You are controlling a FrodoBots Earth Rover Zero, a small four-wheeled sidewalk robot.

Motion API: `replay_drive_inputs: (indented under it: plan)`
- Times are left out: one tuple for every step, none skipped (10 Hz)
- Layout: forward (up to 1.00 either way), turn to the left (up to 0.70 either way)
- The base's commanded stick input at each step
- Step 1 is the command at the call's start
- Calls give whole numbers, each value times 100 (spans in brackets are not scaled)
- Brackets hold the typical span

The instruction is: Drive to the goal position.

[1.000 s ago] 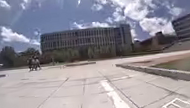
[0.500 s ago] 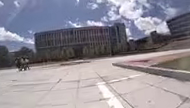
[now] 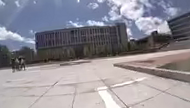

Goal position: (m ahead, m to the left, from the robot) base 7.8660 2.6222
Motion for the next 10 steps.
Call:
replay_drive_inputs:
  plan:
    - [70, 0]
    - [70, 0]
    - [70, 0]
    - [70, 0]
    - [70, 0]
    - [70, 0]
    - [70, 0]
    - [70, 0]
    - [70, 0]
    - [70, 0]
